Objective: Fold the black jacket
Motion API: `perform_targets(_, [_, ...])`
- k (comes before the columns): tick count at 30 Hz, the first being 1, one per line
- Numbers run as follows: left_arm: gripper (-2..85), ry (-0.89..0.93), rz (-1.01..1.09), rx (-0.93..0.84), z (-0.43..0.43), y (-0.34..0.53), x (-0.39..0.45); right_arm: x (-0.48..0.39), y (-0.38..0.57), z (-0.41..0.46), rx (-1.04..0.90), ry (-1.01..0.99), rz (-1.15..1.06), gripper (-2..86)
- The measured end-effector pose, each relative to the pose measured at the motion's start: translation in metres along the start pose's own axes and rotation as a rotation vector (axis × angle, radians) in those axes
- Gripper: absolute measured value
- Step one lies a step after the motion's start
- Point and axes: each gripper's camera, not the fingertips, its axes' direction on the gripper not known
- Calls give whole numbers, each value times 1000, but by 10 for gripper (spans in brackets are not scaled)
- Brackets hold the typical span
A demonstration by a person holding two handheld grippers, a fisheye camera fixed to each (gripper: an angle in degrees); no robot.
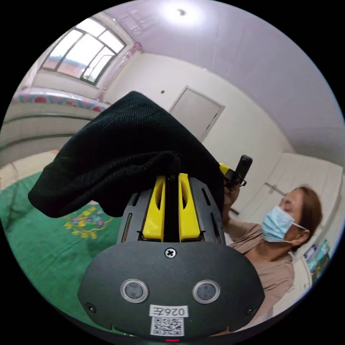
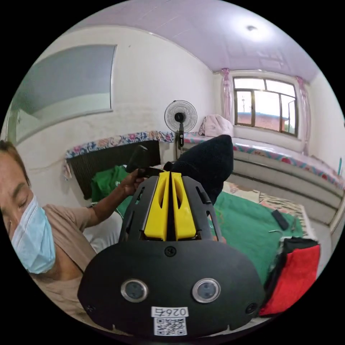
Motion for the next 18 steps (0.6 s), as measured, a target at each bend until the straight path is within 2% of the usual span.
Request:
perform_targets(2, [68,-166,-46,-112,-7,10,-9,13,17,37,-69,91,92,-15])
perform_targets(5, [86,-201,-244,-247,0,51,-68,46,59,94,-213,424,208,-14])
perform_targets(6, [88,-183,-290,-234,-4,63,-79,56,76,107,-281,461,248,-14])
perform_targets(8, [44,54,-357,66,-49,115,-104,59,97,109,-294,418,310,-13])
perform_targets(10, [5,138,-332,269,-92,144,-101,47,108,98,-221,368,305,-13])
perform_targets(12, [-4,1,-262,343,-134,160,-79,15,106,73,-48,417,212,-11])
perform_targets(14, [-8,-200,-86,405,-185,169,-28,-19,100,51,136,479,121,-10])
perform_targets(15, [-8,-237,-35,428,-196,171,-13,-44,95,37,270,508,60,-10])
perform_targets(17, [-9,-349,199,521,-232,180,48,-82,89,21,434,510,-45,-10])
perform_targets(18, [-9,-365,258,537,-239,183,63,-106,84,14,489,451,-153,-10])
